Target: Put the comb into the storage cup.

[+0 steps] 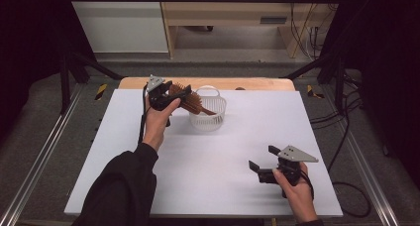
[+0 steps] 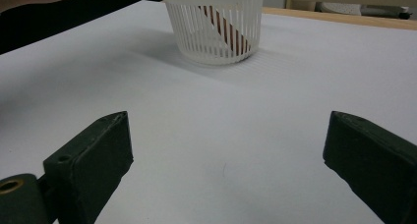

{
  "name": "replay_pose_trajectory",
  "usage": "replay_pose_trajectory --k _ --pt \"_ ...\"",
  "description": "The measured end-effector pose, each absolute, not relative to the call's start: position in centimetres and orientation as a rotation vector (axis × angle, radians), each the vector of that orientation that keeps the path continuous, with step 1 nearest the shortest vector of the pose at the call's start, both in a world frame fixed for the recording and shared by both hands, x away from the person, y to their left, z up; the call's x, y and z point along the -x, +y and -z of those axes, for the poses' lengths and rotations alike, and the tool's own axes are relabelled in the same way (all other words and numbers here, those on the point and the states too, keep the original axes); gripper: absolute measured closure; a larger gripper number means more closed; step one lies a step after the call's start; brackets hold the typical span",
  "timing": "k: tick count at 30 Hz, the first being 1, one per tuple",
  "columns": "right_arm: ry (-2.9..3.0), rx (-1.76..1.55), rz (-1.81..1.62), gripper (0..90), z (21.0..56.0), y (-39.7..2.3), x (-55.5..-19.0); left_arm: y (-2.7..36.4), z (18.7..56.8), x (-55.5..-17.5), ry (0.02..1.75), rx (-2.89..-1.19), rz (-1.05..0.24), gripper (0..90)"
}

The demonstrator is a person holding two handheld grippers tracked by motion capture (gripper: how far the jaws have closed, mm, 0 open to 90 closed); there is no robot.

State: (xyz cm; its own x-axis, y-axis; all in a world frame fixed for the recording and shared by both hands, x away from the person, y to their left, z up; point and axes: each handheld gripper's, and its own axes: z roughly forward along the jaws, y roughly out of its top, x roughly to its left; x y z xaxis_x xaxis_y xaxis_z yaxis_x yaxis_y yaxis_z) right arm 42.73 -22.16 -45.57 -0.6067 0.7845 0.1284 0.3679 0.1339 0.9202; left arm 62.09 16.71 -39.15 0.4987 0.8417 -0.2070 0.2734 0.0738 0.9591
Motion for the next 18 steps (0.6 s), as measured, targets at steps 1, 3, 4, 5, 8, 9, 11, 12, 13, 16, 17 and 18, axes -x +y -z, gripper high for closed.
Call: replay_pose_trajectory --k 1,3,4,5,8,9,11,12,13,16,17,18 --pt "2.031 -1.109 -1.47 4.9 45.57 -22.15 -42.74 16.71 39.17 -62.1 1.025 -1.481 -0.562 12.8" --pt "2.032 -1.108 -1.469 4.9 45.57 -22.15 -42.74 16.72 39.21 -62.12 1.031 -1.483 -0.559 10.6" --pt "2.032 -1.108 -1.47 4.9 45.57 -22.15 -42.73 16.71 39.22 -62.12 1.03 -1.486 -0.561 10.0" --pt "2.032 -1.108 -1.47 4.9 45.57 -22.15 -42.73 16.71 39.22 -62.11 1.03 -1.488 -0.562 9.7" --pt "2.032 -1.11 -1.469 4.9 45.57 -22.16 -42.73 16.66 39.17 -62.06 1.025 -1.49 -0.57 8.5" --pt "2.033 -1.11 -1.469 4.9 45.57 -22.16 -42.74 16.65 39.14 -62.04 1.024 -1.49 -0.574 8.5" --pt "2.032 -1.107 -1.469 4.9 45.57 -22.14 -42.74 16.61 39.07 -61.98 1.018 -1.486 -0.577 8.5" --pt "2.033 -1.107 -1.469 4.9 45.57 -22.14 -42.73 16.6 39.05 -61.96 1.016 -1.489 -0.579 8.5" --pt "2.033 -1.107 -1.469 4.9 45.57 -22.14 -42.73 16.59 39.04 -61.94 1.015 -1.49 -0.58 8.5" --pt "2.032 -1.107 -1.469 4.9 45.57 -22.14 -42.73 16.56 38.99 -61.9 1.013 -1.491 -0.588 8.5" --pt "2.032 -1.107 -1.469 4.9 45.56 -22.14 -42.72 16.57 38.98 -61.89 1.013 -1.489 -0.587 8.5" --pt "2.033 -1.109 -1.469 4.9 45.56 -22.14 -42.71 16.57 38.97 -61.89 1.013 -1.488 -0.588 8.5"
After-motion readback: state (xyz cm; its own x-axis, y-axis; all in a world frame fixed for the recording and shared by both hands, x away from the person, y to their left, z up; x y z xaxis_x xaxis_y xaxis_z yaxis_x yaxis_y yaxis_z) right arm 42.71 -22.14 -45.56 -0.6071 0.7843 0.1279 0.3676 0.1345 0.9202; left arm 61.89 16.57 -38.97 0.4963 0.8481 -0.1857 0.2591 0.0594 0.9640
